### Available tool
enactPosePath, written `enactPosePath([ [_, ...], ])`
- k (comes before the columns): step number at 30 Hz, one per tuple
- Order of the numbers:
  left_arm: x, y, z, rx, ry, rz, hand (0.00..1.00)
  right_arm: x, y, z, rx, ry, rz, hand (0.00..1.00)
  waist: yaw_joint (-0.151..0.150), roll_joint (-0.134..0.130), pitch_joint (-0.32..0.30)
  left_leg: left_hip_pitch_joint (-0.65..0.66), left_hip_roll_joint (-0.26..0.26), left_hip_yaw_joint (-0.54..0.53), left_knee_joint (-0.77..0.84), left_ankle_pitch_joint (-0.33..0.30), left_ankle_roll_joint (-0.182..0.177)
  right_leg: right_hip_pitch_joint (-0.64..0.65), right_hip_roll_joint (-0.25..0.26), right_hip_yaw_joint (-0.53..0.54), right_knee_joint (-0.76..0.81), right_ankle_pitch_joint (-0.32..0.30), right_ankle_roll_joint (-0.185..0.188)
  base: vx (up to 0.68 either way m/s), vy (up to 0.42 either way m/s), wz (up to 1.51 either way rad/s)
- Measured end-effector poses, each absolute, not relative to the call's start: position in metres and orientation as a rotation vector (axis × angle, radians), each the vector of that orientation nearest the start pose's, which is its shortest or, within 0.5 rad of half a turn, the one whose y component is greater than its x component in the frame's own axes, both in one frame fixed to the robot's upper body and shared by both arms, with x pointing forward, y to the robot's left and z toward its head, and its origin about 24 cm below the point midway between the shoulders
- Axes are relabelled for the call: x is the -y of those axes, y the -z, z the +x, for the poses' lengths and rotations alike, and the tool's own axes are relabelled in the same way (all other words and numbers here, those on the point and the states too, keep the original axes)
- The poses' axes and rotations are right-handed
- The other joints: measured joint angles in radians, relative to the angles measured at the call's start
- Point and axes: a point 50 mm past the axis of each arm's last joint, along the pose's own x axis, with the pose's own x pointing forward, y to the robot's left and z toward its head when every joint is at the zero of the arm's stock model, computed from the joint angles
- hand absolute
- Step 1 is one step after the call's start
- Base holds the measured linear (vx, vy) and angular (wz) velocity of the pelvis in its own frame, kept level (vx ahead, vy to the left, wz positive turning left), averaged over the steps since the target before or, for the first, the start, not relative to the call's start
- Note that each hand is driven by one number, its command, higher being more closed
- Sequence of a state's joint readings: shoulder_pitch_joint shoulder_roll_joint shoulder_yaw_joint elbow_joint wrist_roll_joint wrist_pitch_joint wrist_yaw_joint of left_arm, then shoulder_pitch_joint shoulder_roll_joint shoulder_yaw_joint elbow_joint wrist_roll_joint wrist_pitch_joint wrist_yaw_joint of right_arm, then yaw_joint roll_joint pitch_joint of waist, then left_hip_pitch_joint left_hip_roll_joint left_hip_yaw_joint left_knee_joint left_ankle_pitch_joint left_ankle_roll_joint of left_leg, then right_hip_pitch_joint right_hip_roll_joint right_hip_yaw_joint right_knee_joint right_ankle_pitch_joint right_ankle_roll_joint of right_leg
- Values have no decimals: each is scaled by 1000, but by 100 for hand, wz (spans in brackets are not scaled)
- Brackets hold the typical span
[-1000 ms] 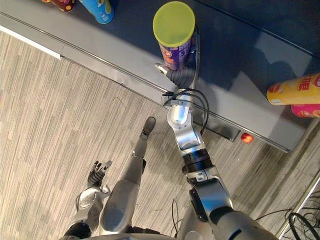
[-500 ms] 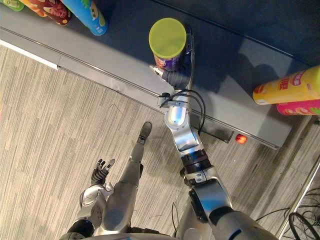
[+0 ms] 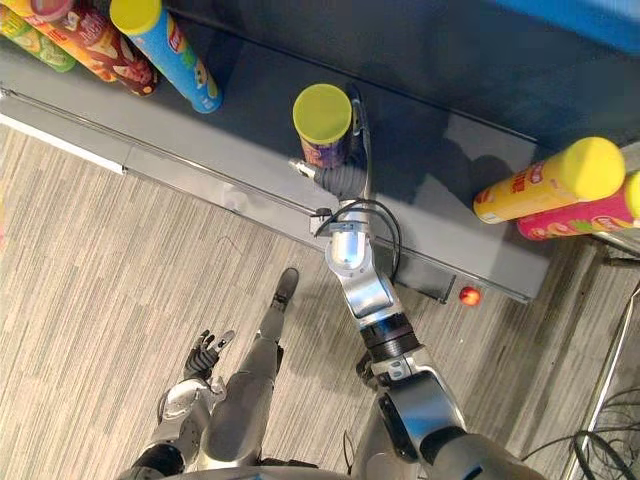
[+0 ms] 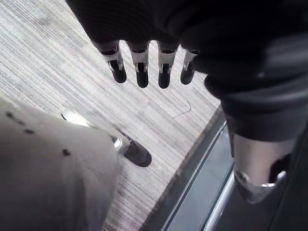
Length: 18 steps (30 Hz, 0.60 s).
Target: Put the gum and the chips on the shelf.
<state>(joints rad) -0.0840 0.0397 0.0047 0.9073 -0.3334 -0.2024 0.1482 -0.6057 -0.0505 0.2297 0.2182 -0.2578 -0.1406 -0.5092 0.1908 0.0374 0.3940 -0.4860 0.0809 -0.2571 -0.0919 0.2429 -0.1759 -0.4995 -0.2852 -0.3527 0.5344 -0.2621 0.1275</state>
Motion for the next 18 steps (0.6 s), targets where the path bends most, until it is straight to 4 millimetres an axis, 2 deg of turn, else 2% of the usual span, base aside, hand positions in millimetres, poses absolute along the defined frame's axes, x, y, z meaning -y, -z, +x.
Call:
enactPosePath([
  [6, -176, 123, 183, -711, -318, -190, 0, 78, -148, 327, 520, 105, -272, 0, -1, -9, -54, 44, 0, 2, 0, -12, 5, 59, 7, -4, -35, 4, 6, 35, -45, -1],
  [12, -184, 130, 168, -763, -318, -141, 0, 79, -120, 325, 409, 69, -276, 0, -26, -38, -102, 114, -1, 4, 0, -33, 6, 149, 21, -10, -84, 8, 13, 39, -57, 0],
  [13, -185, 133, 165, -783, -318, -133, 0, 81, -108, 323, 363, 63, -280, 0, -26, -42, -114, 141, 2, 5, 0, -40, 9, 182, 26, -11, -101, 10, 16, 0, 0, 0],
  [15, -185, 134, 162, -795, -318, -130, 0, 83, -100, 320, 334, 65, -276, 0, -26, -41, -121, 160, 4, 6, 0, -41, 9, 211, 31, -15, -122, 17, 17, 11, -16, -1],
  [18, -187, 138, 153, -825, -304, -100, 0, 88, -83, 313, 273, 59, -277, 0, -28, -41, -165, 183, 9, 14, 0, -50, 12, 256, 46, -20, -175, 36, 21, 5, -5, -3],
])
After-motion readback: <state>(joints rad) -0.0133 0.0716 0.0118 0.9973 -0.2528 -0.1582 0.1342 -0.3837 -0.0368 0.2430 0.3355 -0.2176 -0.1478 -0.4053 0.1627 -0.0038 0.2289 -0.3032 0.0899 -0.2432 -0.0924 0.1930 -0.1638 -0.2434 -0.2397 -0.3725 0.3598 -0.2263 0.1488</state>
